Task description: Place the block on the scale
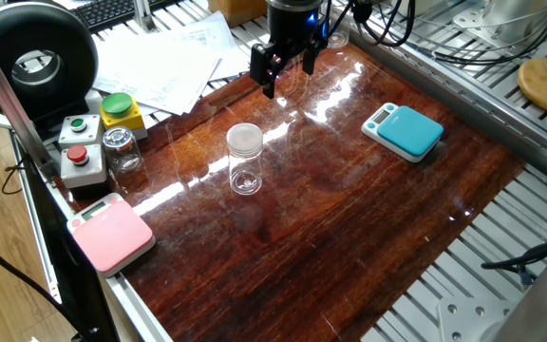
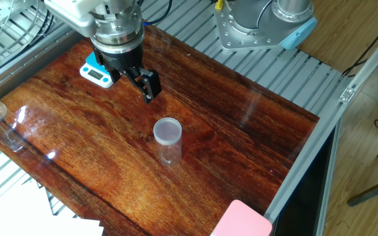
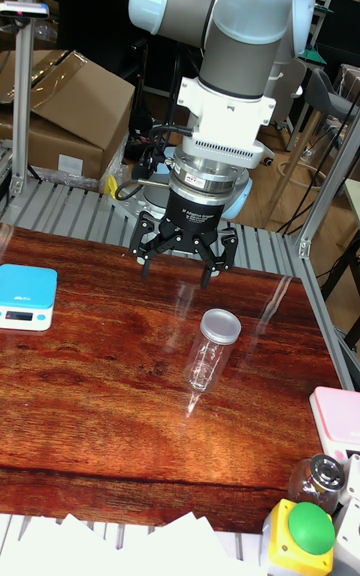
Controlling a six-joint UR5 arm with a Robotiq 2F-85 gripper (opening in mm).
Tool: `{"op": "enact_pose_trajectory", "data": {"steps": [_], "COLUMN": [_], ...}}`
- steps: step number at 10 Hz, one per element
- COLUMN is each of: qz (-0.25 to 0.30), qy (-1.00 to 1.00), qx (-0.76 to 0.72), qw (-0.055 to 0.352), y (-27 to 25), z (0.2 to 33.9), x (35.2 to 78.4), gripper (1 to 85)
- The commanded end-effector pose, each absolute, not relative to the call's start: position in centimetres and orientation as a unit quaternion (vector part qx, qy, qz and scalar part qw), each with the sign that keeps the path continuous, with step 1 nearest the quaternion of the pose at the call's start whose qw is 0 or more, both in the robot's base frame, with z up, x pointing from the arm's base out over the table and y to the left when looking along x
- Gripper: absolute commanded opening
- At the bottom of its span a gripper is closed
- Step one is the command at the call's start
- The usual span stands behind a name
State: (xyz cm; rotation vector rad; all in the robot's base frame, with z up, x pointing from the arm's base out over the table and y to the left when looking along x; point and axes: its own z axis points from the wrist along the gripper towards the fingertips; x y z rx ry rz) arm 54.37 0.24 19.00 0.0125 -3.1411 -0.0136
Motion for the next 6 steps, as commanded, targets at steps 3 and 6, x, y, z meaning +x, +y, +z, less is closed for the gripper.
{"op": "enact_pose_trajectory", "data": {"steps": [3,6], "qz": [-0.033,-0.032], "qy": [-0.995,-0.995], "qx": [-0.079,-0.081], "qw": [0.048,0.047], "y": [2.45,2.53], "z": [19.06,19.05], "x": [52.2,52.26], "gripper": [1.0,1.0]}}
